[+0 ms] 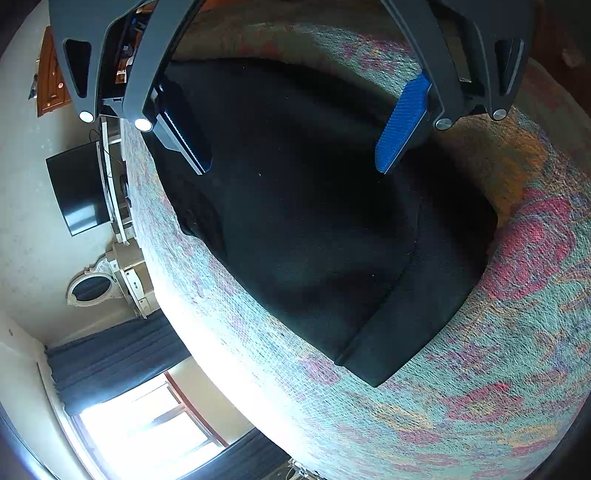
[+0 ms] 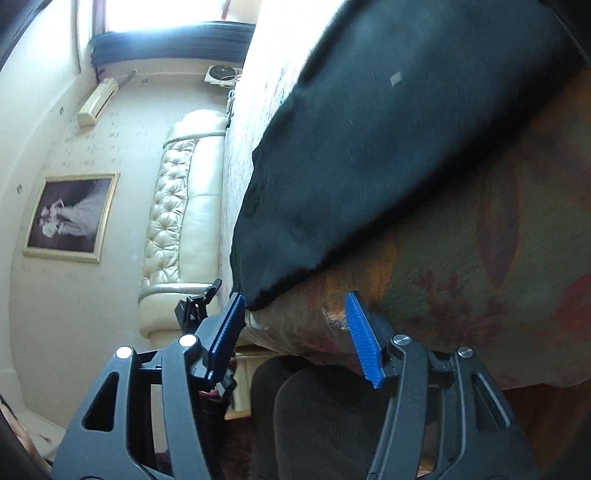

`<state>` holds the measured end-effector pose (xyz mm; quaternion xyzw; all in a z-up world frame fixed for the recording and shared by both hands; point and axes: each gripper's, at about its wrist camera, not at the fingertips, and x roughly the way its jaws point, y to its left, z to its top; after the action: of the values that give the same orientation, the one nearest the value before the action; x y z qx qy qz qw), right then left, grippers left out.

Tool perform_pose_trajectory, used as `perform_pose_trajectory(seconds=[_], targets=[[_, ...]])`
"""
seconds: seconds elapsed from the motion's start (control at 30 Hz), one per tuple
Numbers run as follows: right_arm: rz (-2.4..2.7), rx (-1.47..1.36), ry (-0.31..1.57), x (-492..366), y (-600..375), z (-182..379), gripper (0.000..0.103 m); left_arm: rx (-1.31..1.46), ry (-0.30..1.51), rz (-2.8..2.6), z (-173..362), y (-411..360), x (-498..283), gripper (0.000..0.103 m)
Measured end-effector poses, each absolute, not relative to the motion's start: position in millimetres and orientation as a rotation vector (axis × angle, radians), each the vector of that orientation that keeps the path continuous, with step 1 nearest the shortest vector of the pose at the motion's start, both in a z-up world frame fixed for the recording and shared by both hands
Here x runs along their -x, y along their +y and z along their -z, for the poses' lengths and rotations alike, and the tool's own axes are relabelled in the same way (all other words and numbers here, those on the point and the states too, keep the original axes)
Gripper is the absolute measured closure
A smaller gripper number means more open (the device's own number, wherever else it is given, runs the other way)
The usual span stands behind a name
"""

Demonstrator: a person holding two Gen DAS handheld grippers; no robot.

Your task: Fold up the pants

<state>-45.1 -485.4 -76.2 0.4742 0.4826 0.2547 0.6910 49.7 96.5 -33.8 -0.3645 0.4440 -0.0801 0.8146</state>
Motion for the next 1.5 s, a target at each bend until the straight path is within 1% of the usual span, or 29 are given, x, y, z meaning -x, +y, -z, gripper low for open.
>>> perform_pose_trajectory(seconds=[0.1,0.2,0.37,0.47,0.57,0.67,0.73,0.77,0.8,0.9,0.97,1.0,1.03,1.13,1.23,1.33,1.5], targets=[[-0.506,-0.968,0.973,49.2,-532.9,40.3,0.046,0.773,0.956,0.176,33.2,96.7,-50.9,0.014],[-0.391,-1.015,0.823,55.6,-607.5,11.3,0.038,0.802,0.947,0.2,35.3,100.7,-50.1,0.011],[-0.106,-0.988,0.655,74.4,-743.5,-16.1,0.036,0.806,0.966,0.231,34.4,106.4,-51.1,0.011],[0.093,-0.925,0.68,81.6,-809.5,-6.1,0.035,0.775,0.996,0.224,26.7,106.1,-51.9,0.011],[0.194,-0.941,0.731,84.9,-853.6,21.0,0.035,0.743,0.961,0.166,11.2,109.4,-46.0,0.011],[0.214,-0.949,0.755,82.0,-869.4,43.0,0.035,0.73,0.898,0.115,-3.4,121.8,-38.3,0.011],[0.201,-0.959,0.744,76.3,-871.5,50.8,0.034,0.743,0.904,0.09,-4.6,133.9,-38.6,0.011],[0.184,-0.965,0.737,74.3,-872.9,52.9,0.032,0.751,0.913,0.062,-2.9,142.5,-39.0,0.011],[0.158,-0.975,0.735,70.4,-870.8,54.5,0.025,0.763,0.917,0.034,-0.8,150.0,-39.3,0.011],[0.053,-0.984,0.767,58.6,-865.0,55.4,0.026,0.769,0.904,-0.049,2.0,174.8,-39.1,0.011],[0.057,-0.896,0.835,47.8,-853.8,52.8,0.032,0.739,0.878,-0.097,1.5,190.2,-37.5,0.011],[0.079,-0.84,0.867,44.8,-849.7,52.0,0.05,0.718,0.879,-0.118,1.6,196.5,-39.1,0.011],[0.082,-0.808,0.906,42.6,-845.8,54.0,0.075,0.7,0.884,-0.137,2.4,200.2,-39.9,0.011],[0.075,-0.76,0.971,39.5,-834.6,50.8,0.078,0.708,0.916,-0.16,11.4,215.6,-43.8,0.011],[0.097,-0.788,0.972,37.6,-831.7,38.9,0.079,0.774,0.966,-0.167,28.9,227.4,-44.3,0.011],[0.109,-0.752,0.952,30.7,-814.6,10.3,0.079,0.813,0.952,-0.145,36.6,233.2,-38.3,0.011],[0.071,-0.655,0.907,27.8,-766.2,-53.8,0.079,0.726,0.99,-0.134,36.0,225.8,-40.8,0.011]])
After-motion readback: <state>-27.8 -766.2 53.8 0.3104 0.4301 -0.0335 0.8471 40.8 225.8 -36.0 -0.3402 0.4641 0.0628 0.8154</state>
